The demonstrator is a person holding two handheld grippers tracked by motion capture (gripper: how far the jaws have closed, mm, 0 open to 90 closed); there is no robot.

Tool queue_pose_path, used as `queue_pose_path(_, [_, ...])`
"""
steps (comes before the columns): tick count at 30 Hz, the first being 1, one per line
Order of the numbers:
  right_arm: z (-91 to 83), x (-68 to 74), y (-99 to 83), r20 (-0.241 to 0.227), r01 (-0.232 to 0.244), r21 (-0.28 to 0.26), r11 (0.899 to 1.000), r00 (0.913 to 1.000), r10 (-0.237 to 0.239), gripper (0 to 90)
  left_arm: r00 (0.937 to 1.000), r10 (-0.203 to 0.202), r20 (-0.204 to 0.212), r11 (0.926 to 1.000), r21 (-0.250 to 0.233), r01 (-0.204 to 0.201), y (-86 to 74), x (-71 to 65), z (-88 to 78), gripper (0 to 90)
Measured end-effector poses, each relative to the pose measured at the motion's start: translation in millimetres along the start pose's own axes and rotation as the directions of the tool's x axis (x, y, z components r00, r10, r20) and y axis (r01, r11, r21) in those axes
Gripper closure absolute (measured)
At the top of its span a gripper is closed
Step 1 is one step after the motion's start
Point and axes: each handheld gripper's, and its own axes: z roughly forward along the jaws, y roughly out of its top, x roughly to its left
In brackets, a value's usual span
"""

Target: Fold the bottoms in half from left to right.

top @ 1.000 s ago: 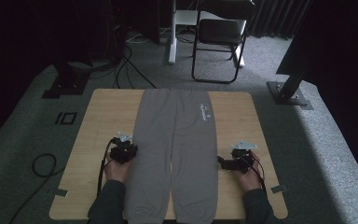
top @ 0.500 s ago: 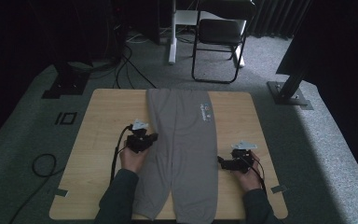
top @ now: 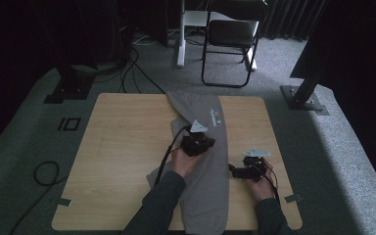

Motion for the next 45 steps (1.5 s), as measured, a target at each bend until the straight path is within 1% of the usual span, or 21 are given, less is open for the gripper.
queue_pose_path(2, [-0.2, 0.1, -0.1, -0.002, 0.001, -0.001, 1.0, 1.0, -0.001, 12.2, 0.9999, 0.004, 0.017, 0.9998, 0.02, -0.004, -1.5, -0.8, 7.5, 88.1])
queue_pose_path(4, [-0.9, 0.7, -0.5, -0.01, 0.007, -0.007, 1.0, 0.9999, -0.008, 14.0, 0.9996, 0.024, 0.014, 0.9995, 0.019, -0.025, -4.0, -0.4, 6.5, 74.5])
queue_pose_path(6, [-0.9, 0.6, -0.6, -0.01, 0.009, -0.007, 1.0, 0.9999, -0.009, 14.0, 0.9995, 0.031, 0.005, 0.9995, 0.012, -0.031, -6.3, 3.5, -1.0, 67.7])
queue_pose_path(9, [-1.0, 0.7, -0.5, -0.01, 0.008, -0.007, 1.0, 0.9999, -0.008, 14.0, 0.9988, 0.025, -0.042, 0.9997, -0.005, -0.025, -13.2, 15.0, -18.4, 63.3])
queue_pose_path(13, [-1.8, 2.6, 0.2, 0.005, -0.006, 0.0, 1.0, 1.0, 0.006, 17.4, 0.9906, 0.001, -0.137, 0.9999, -0.013, -0.003, -30.8, 36.7, -45.2, 61.2])
queue_pose_path(16, [-4.4, 6.8, 4.2, 0.019, -0.025, 0.026, 0.999, 0.9995, 0.024, 27.6, 0.9769, -0.026, -0.212, 0.9995, -0.024, 0.021, -50.2, 53.9, -66.7, 60.2])
queue_pose_path(20, [-10.1, 16.9, 13.8, -0.032, -0.034, -0.005, 0.999, 0.9989, 0.034, 41.5, 0.9541, -0.058, -0.294, 0.9983, -0.029, 0.052, -77.3, 75.5, -91.6, 60.1])
queue_pose_path(24, [-13.6, 32.6, 31.8, -0.074, -0.023, -0.062, 0.998, 0.9971, 0.018, 44.1, 0.9313, -0.091, -0.353, 0.9957, -0.016, 0.092, -101.0, 92.5, -107.0, 60.0])
queue_pose_path(25, [-13.6, 32.6, 31.8, -0.074, -0.023, -0.062, 0.998, 0.9971, 0.018, 44.1, 0.9313, -0.091, -0.353, 0.9957, -0.016, 0.092, -101.0, 92.5, -107.0, 60.0])
queue_pose_path(26, [-11.9, 40.9, 42.0, -0.095, -0.006, -0.067, 0.998, 0.9955, 0.0, 44.4, 0.9225, -0.1, -0.373, 0.9945, -0.009, 0.104, -110.6, 97.9, -111.7, 60.0])
queue_pose_path(28, [-8.9, 50.3, 51.8, -0.094, 0.018, -0.069, 0.997, 0.9953, -0.024, 44.1, 0.9132, -0.101, -0.395, 0.9943, -0.007, 0.107, -118.3, 100.9, -115.1, 60.0])
queue_pose_path(30, [-3.8, 59.2, 60.3, -0.096, 0.036, -0.063, 0.997, 0.9945, -0.042, 41.7, 0.907, -0.108, -0.407, 0.9935, -0.013, 0.113, -124.8, 103.4, -116.9, 59.9])
queue_pose_path(32, [-0.1, 63.8, 63.7, -0.096, 0.047, -0.058, 0.997, 0.994, -0.052, 41.7, 0.907, -0.108, -0.407, 0.9935, -0.013, 0.113, -124.8, 103.4, -116.9, 59.9])
queue_pose_path(33, [10.0, 74.7, 68.9, -0.077, 0.079, -0.036, 0.996, 0.9937, -0.082, 37.5, 0.8975, -0.121, -0.424, 0.9924, -0.029, 0.12, -134.7, 106.9, -116.1, 59.9])
queue_pose_path(35, [20.2, 82.4, 70.7, -0.092, 0.094, -0.007, 0.996, 0.9913, -0.094, 36.1, 0.8897, -0.13, -0.438, 0.9913, -0.036, 0.127, -139.5, 109.1, -114.9, 59.8])
queue_pose_path(37, [28.9, 88.8, 69.5, -0.045, 0.144, 0.03, 0.989, 0.9888, -0.142, 36.4, 0.8834, -0.142, -0.446, 0.9896, -0.047, 0.136, -143.0, 110.5, -114.3, 59.9])
queue_pose_path(39, [33.7, 89.3, 66.7, 0.003, 0.164, 0.072, 0.984, 0.9864, -0.165, 41.7, 0.8766, -0.146, -0.458, 0.9892, -0.059, 0.134, -145.2, 110.7, -114.2, 59.9])
queue_pose_path(41, [32.3, 84.7, 63.6, 0.036, 0.142, 0.078, 0.987, 0.9888, -0.145, 46.6, 0.8726, -0.15, -0.465, 0.9887, -0.068, 0.133, -147.0, 111.0, -115.0, 59.9])
queue_pose_path(42, [29.7, 80.9, 62.4, 0.038, 0.128, 0.068, 0.989, 0.9907, -0.131, 49.7, 0.8692, -0.154, -0.47, 0.988, -0.073, 0.136, -147.5, 111.5, -115.0, 59.8])
queue_pose_path(43, [29.7, 80.9, 62.4, 0.038, 0.128, 0.068, 0.989, 0.9907, -0.131, 49.7, 0.8692, -0.154, -0.47, 0.988, -0.073, 0.136, -147.5, 111.5, -115.0, 59.3])
queue_pose_path(45, [20.2, 69.9, 59.0, 0.034, 0.092, 0.042, 0.995, 0.995, -0.094, 64.6, 0.8643, -0.161, -0.477, 0.9869, -0.078, 0.141, -149.4, 112.8, -115.8, 59.1])
